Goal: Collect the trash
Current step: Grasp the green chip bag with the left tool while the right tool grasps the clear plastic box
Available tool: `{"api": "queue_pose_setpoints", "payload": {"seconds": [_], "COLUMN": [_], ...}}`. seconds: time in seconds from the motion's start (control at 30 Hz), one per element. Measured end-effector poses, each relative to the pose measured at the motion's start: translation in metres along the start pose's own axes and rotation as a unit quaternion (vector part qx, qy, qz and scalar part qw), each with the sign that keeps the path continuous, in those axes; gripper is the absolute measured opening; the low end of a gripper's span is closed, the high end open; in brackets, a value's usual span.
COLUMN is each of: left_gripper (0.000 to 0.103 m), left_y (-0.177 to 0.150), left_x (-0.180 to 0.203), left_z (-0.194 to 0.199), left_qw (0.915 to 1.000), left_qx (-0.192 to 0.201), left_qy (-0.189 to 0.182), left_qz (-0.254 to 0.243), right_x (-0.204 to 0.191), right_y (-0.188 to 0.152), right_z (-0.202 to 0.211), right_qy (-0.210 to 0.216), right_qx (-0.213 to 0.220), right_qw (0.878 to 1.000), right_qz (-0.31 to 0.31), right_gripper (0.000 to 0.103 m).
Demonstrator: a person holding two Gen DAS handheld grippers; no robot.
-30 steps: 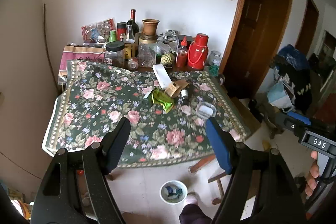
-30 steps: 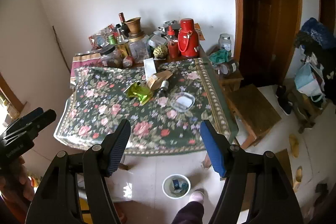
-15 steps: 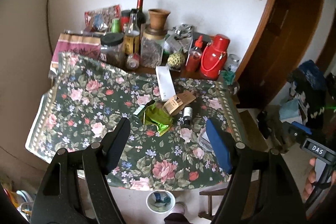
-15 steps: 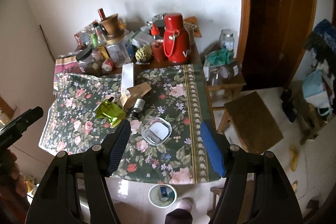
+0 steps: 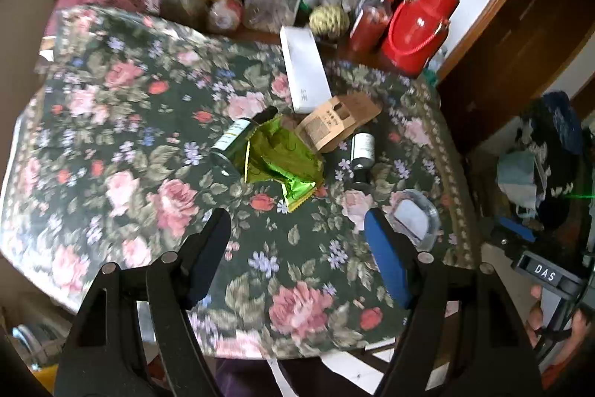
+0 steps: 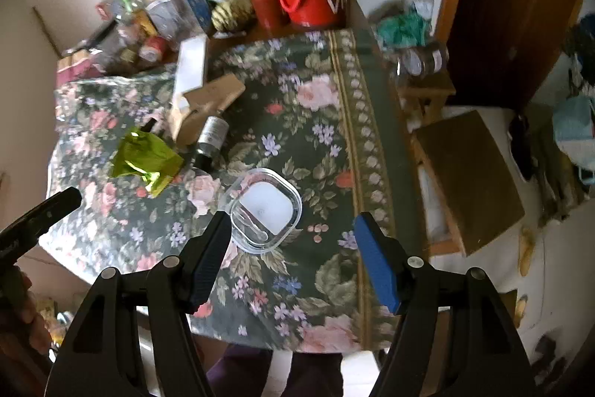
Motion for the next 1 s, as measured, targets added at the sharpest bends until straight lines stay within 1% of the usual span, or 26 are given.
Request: {"api": "queue_pose_setpoints", "payload": {"seconds": [0.07,0.1,0.17,0.23,0.3,0.33,0.4,0.43,0.47,0.53,0.6,0.77,0.83,0.87,0.9,0.97,1.0], "left_gripper": [0.073,0.073,0.073,0.073,0.071,0.071,0.071,0.071,0.071,0.071,0.071,0.071,0.071,0.069,0.063,0.053,0.041], "left_y": [0.004,0.005,0.006,0.003,0.0,-0.001,-0.002,-0.002,-0.002,0.001,0.004,0.013,0.016,0.017,0.018,0.02,0.02], "left_x": [-0.003,-0.005,-0.01,-0.013,-0.015,-0.015,-0.013,-0.011,-0.008,-0.002,0.001,-0.002,-0.002,-0.002,-0.002,-0.002,-0.002], "left_z": [-0.019,-0.03,-0.049,-0.069,-0.081,-0.087,-0.097,-0.101,-0.103,-0.106,-0.11,-0.117,-0.119,-0.12,-0.122,-0.123,-0.123], "left_qw": [0.9998,0.9996,0.9991,0.9979,0.9969,0.9962,0.9951,0.9948,0.9947,0.9956,0.9957,0.9962,0.9956,0.9954,0.9955,0.9963,0.9963], "left_qx": [-0.016,-0.024,-0.04,-0.061,-0.073,-0.08,-0.088,-0.091,-0.092,-0.083,-0.082,-0.071,-0.072,-0.073,-0.075,-0.074,-0.076], "left_qy": [-0.012,-0.015,-0.008,-0.01,-0.017,-0.022,-0.035,-0.04,-0.042,-0.042,-0.043,-0.046,-0.052,-0.054,-0.051,-0.038,-0.034], "left_qz": [0.001,0.003,0.01,0.017,0.024,0.027,0.028,0.024,0.021,0.004,-0.003,0.02,0.029,0.03,0.028,0.022,0.021], "right_x": [0.0,0.0,0.001,0.004,0.006,0.007,0.007,0.008,0.008,0.009,0.008,0.001,-0.005,-0.007,-0.008,-0.007,-0.006], "right_y": [-0.002,-0.002,-0.002,0.0,0.002,0.003,0.004,0.003,0.001,-0.004,-0.008,-0.01,-0.011,-0.011,-0.011,-0.009,-0.008], "right_z": [-0.012,-0.02,-0.032,-0.043,-0.052,-0.055,-0.06,-0.063,-0.065,-0.068,-0.071,-0.071,-0.073,-0.073,-0.073,-0.074,-0.075], "right_qy": [0.0,0.007,0.012,0.001,-0.003,-0.005,-0.006,-0.005,-0.003,-0.007,-0.009,-0.031,-0.05,-0.041,-0.032,-0.032,-0.031], "right_qx": [-0.01,-0.017,-0.023,-0.024,-0.028,-0.028,-0.027,-0.031,-0.033,-0.037,-0.036,-0.028,-0.033,-0.035,-0.037,-0.037,-0.035], "right_qw": [1.0,0.999,0.998,0.998,0.997,0.997,0.997,0.997,0.998,0.998,0.998,0.999,0.998,0.998,0.998,0.998,0.999], "right_qz": [-0.021,-0.034,-0.049,-0.059,-0.066,-0.068,-0.067,-0.064,-0.062,-0.059,-0.054,-0.011,0.026,0.032,0.031,0.029,0.028], "right_gripper": [0.065,0.065,0.065,0.065,0.065,0.064,0.056,0.05,0.047,0.046,0.042,0.034,0.032,0.025,0.021,0.017,0.016]}}
Point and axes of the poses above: each gripper's, at about its wrist camera, not at the fingertips, and z roughly against the way its jaws point, x to its right, y to its top, the point moved 4 cm from there along -z, roughly the way its jaws point, and after that the axes turned 6 degrees about x, right-handed, at the moved point
